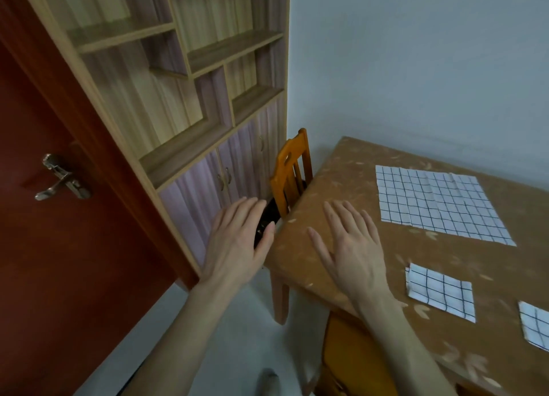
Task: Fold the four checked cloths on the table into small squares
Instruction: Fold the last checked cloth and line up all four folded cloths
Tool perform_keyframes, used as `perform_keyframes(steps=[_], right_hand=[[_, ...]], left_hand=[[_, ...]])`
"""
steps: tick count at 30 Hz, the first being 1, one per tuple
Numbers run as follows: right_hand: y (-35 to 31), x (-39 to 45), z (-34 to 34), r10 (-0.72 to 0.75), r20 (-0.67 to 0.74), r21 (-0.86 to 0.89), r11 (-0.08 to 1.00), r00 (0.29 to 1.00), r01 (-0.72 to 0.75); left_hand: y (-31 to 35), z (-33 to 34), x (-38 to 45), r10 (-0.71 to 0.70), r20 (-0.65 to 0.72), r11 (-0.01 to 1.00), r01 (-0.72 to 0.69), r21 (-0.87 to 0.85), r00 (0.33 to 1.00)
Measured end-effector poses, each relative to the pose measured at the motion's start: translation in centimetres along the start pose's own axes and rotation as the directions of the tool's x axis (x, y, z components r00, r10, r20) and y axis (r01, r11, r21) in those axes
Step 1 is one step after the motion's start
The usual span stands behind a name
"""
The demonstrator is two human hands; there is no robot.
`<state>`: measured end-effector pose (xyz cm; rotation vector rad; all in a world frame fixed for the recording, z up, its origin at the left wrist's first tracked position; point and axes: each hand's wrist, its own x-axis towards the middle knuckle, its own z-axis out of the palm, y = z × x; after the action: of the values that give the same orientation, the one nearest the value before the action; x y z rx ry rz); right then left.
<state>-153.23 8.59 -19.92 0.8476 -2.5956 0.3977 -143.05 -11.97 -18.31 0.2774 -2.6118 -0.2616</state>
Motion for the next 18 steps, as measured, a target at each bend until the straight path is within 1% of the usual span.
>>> perform_keyframes(steps=[4, 7, 10, 13, 18], right_hand=[[-0.2, 4.0, 3.5, 0.099, -0.003, -0.025, 0.995, 0.995, -0.099], [-0.4, 7.0, 5.8, 0.187, -0.015, -0.011, 0.982, 0.982, -0.187], [-0.6, 9.8, 7.8, 0.227, -0.012, -0.027, 0.973, 0.974, -0.228], [-0.3, 12.1, 9.0, 0.279, 0.003, -0.062, 0.958, 0.960, -0.278], [0.5, 15.5, 10.3, 0.377, -0.032, -0.109, 0.919, 0.926, -0.378]], left_hand=[[-3.4, 2.6, 4.3, 0.049, 0.020, 0.999, -0.049, -0.020, 0.999], [-5.4, 4.5, 7.9, 0.090, 0.050, 0.996, -0.089, -0.025, 0.995], [-6.7, 6.4, 11.6, 0.155, 0.082, 0.987, -0.152, -0.048, 0.984], [-7.4, 7.8, 15.0, 0.199, 0.100, 0.978, -0.191, -0.083, 0.975], [-8.7, 10.7, 20.7, 0.306, 0.100, 0.944, -0.288, -0.161, 0.947]])
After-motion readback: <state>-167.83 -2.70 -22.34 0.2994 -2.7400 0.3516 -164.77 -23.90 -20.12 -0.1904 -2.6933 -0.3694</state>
